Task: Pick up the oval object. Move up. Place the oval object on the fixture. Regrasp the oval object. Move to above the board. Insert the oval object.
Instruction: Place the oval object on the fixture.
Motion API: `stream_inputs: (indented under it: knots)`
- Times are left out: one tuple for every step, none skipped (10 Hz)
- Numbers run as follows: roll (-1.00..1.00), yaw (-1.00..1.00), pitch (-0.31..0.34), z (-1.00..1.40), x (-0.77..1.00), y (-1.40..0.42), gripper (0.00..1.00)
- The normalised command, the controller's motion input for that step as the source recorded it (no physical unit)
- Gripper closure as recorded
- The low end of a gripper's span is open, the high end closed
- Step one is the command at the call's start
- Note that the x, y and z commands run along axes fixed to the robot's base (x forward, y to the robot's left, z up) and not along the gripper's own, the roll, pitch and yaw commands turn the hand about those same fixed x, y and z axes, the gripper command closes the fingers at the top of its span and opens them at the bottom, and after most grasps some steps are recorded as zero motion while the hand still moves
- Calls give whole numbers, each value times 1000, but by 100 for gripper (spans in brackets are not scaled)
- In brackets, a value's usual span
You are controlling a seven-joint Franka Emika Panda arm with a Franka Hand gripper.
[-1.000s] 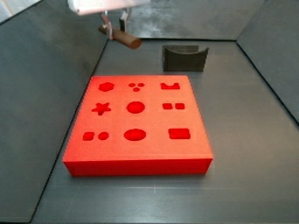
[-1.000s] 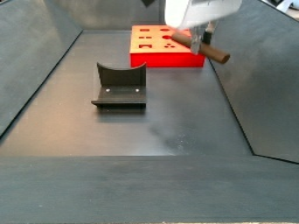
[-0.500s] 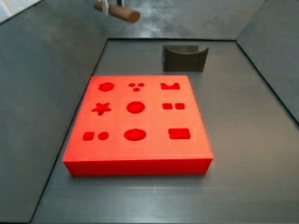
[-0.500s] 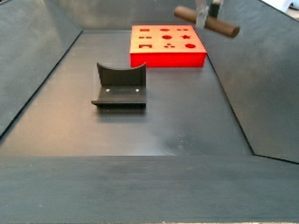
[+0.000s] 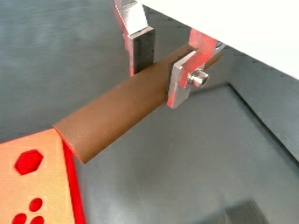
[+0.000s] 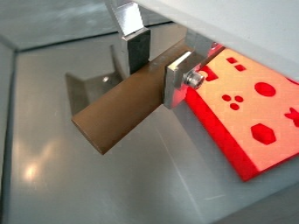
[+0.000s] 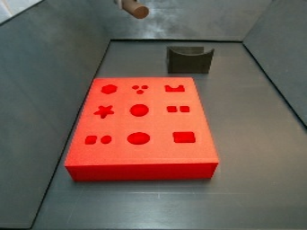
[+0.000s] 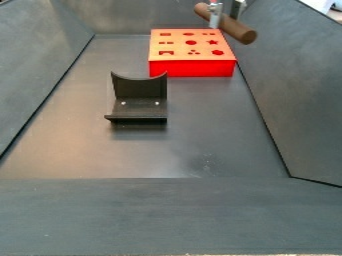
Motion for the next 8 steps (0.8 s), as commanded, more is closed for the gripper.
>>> stream_inputs:
  knots:
    - [-6,-1000,-113,-42,1000,149,100]
    - [-9,-1000,-112,-43,1000,144,100]
    - [-21,-1000,-100,-41,1000,133,100]
    - [-31,-927,-84,-43,1000,127,100]
    - [-41,-601,-45,-45,1000,119,100]
    - [-45,-459,-32,-46,1000,113,100]
    - [-56,-212,-9,-50,1000,99,100]
    - [-61,-142,0,-50,1000,94,100]
